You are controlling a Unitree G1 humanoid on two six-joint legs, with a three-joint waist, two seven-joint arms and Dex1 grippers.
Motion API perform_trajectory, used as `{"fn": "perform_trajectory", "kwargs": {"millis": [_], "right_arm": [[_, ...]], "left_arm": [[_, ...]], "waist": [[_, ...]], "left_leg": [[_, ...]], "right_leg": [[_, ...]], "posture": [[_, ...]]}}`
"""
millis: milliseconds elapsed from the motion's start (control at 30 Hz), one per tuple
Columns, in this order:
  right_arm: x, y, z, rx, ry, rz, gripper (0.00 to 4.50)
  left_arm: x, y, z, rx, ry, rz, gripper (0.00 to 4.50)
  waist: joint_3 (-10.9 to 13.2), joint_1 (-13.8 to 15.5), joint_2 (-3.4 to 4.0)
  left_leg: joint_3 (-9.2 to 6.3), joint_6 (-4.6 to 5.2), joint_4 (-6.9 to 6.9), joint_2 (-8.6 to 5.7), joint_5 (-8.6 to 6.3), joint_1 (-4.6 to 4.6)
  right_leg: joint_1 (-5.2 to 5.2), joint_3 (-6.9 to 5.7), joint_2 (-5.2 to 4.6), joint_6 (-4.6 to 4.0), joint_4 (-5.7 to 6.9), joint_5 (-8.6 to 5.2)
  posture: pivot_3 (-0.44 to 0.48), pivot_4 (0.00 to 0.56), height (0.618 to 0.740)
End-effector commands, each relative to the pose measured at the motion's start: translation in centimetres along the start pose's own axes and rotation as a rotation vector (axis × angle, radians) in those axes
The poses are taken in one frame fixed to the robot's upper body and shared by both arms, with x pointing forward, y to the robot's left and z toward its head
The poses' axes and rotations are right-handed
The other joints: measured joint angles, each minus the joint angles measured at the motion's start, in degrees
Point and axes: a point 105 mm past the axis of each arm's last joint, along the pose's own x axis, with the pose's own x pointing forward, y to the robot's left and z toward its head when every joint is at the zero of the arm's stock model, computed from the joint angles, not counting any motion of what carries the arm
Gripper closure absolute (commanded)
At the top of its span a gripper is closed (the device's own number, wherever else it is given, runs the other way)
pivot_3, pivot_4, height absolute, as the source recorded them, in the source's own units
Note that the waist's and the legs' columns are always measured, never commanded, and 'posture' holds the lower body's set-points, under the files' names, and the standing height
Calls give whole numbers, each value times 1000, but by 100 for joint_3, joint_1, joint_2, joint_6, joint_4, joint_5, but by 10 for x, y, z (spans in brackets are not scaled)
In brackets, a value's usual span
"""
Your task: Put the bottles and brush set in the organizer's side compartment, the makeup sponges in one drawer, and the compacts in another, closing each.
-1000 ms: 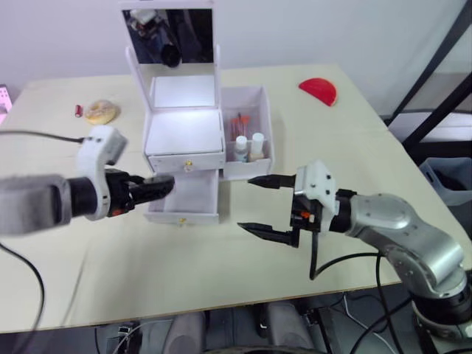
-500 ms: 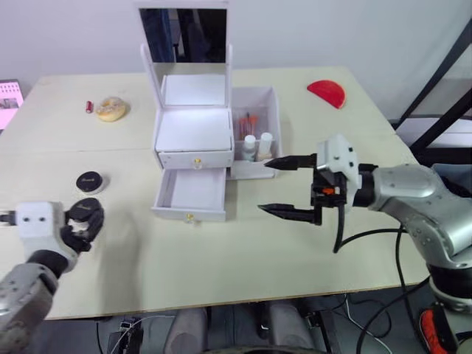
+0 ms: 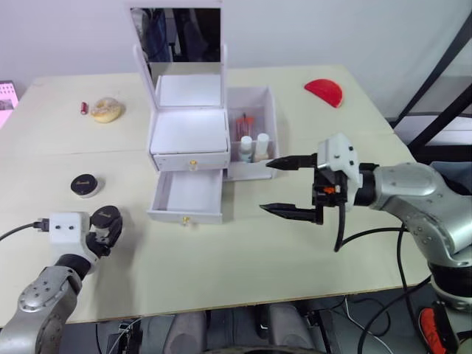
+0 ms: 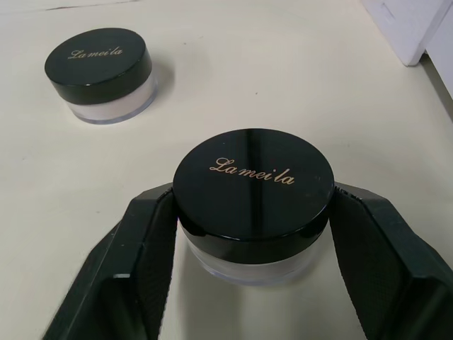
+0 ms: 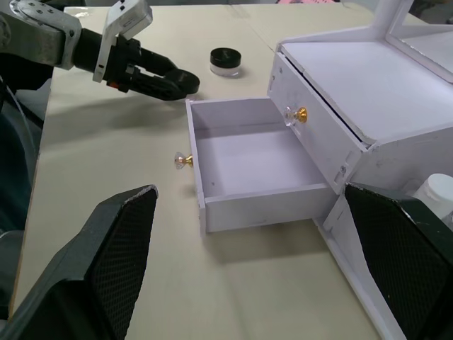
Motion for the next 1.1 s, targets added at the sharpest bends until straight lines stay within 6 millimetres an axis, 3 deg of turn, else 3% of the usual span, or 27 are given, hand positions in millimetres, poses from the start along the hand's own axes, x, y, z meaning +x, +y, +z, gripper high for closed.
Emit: {"fn": "perform_trajectory", "kwargs": {"millis": [33, 133, 267, 467, 1100], "right_arm": [[-5, -1, 14, -56, -24, -16, 0], [-5, 0, 14, -53, -26, -13, 0], [-4, 1, 13, -48, -26, -10, 0], [-2, 1, 14, -47, -31, -6, 0], [0, 3, 12, -42, -28, -8, 0]], "left_arm": [[-2, 2, 0, -3, -1, 6, 18], [-5, 3, 7, -2, 2, 4, 18], [-8, 0, 32, 72, 2, -34, 18], [-10, -7, 51, 176, 147, -108, 18], [-8, 12, 42, 55, 242, -19, 18]], "waist": [[0, -10, -2], [0, 0, -2], [1, 15, -2], [2, -8, 2], [2, -120, -1]], "left_leg": [[2, 0, 2, 0, 0, -1], [0, 0, 4, 0, 0, -1], [-6, 0, -6, 0, 0, -1], [-6, 0, -5, -1, 0, 0], [-10, 0, -2, -1, 1, 10]], "right_leg": [[0, 0, -1, 1, -1, 0], [0, 0, -1, 0, 3, 0], [-4, -1, 2, -7, 10, 5], [-4, -1, 1, -18, 12, 11], [-6, 0, 3, -16, 42, 9]], "posture": [[0, 150, 739], [0, 150, 739], [0, 150, 739], [0, 150, 739], [0, 150, 739]]}}
